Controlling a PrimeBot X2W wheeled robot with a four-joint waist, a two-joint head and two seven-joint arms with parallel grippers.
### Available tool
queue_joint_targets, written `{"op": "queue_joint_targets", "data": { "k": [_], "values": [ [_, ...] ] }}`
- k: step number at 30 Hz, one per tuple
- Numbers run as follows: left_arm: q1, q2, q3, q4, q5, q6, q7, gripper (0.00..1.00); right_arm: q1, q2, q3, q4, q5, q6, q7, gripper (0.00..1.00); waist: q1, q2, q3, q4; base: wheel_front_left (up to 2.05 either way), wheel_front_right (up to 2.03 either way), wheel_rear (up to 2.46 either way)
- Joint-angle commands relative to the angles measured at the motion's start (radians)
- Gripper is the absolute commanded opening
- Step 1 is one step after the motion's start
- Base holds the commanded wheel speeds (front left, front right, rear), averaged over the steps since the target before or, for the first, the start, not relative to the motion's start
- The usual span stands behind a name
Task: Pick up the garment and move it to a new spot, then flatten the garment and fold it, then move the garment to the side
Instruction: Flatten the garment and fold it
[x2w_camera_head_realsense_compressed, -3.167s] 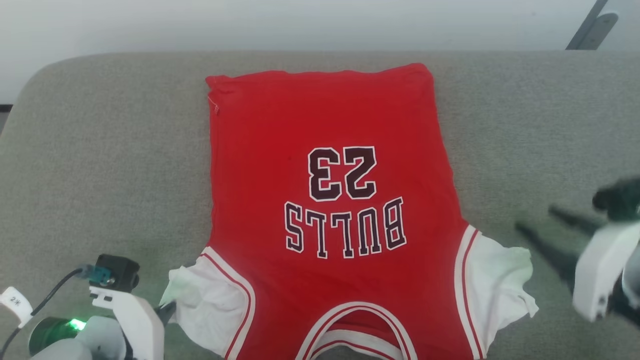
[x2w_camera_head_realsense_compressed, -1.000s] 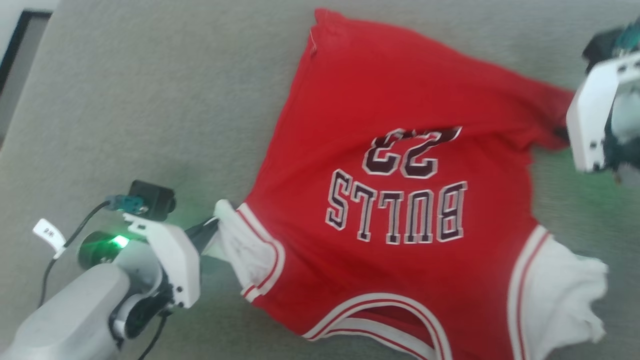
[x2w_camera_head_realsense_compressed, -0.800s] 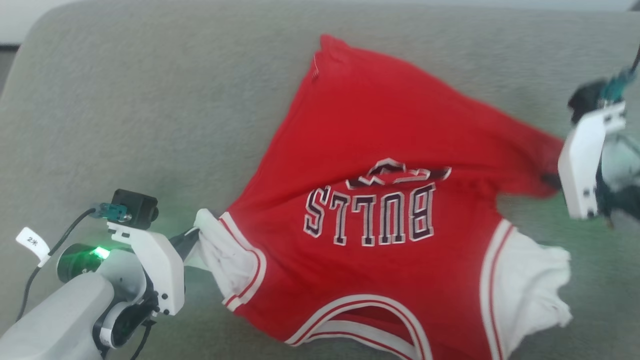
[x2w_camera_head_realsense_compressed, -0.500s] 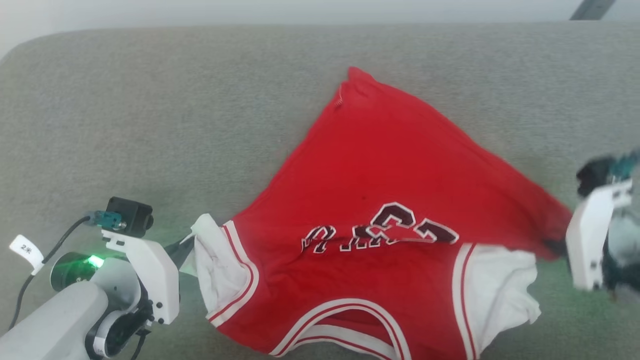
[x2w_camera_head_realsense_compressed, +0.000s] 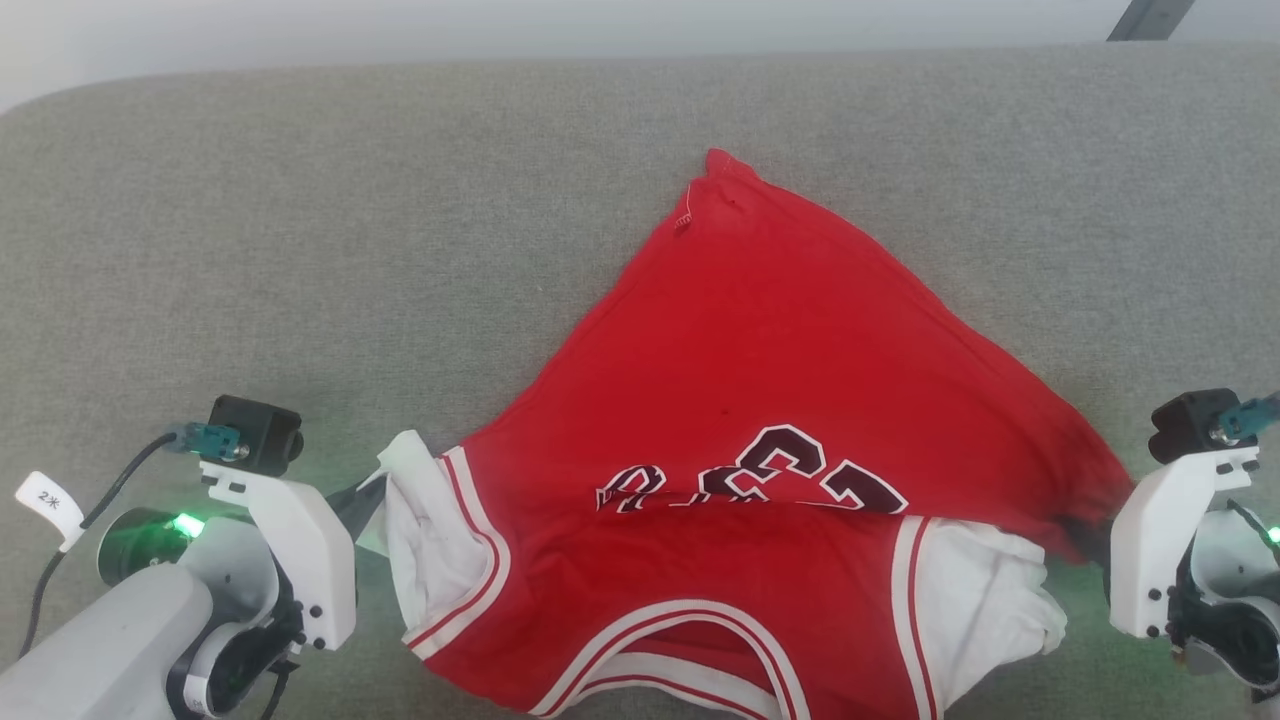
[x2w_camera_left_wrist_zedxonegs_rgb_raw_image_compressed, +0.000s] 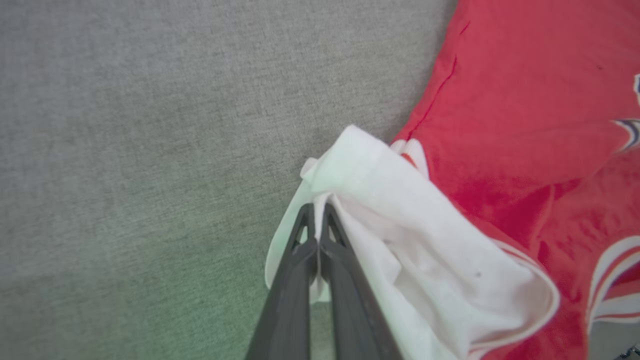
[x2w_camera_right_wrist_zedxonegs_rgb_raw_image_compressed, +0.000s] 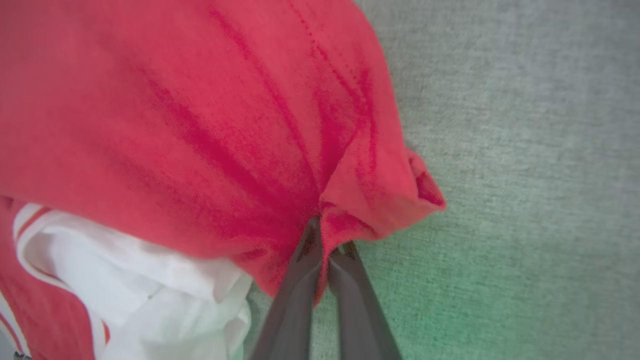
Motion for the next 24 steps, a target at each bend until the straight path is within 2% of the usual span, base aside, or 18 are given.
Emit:
{"op": "queue_joint_targets", "data": {
  "k": [1,9,16,20,24],
  "values": [
    [0.018,0.0,0.002,0.004,-0.006,0.002,-0.005,0.0,0.037,0.015,0.008,0.009,-0.017,0.0,0.009,1.0,0.0,0.0,-0.004,0.001,0.0,0.0,0.0],
    [0.039,0.003,-0.004,-0.007,-0.007,0.021,-0.007,0.0,0.044,0.04,-0.078,-0.197,-0.061,0.0,0.019,1.0,0.0,0.0,-0.023,0.009,0.0,0.0,0.0],
    [0.026,-0.004,-0.012,-0.024,0.004,0.026,0.0,0.0,-0.032,0.044,-0.076,-0.332,-0.107,0.0,0.032,1.0,0.0,0.0,-0.015,0.038,0.0,0.0,0.0],
    [0.012,-0.013,-0.018,-0.029,0.011,0.019,0.002,0.0,-0.143,0.033,-0.026,-0.312,-0.118,0.0,0.009,1.0,0.0,0.0,0.0,0.069,0.0,0.0,0.0],
    [-0.012,-0.036,-0.027,-0.028,0.021,0.011,0.006,0.0,-0.285,0.013,0.054,-0.213,-0.121,0.0,-0.032,1.0,0.0,0.0,0.021,0.115,0.0,0.0,0.0]
  ]
}}
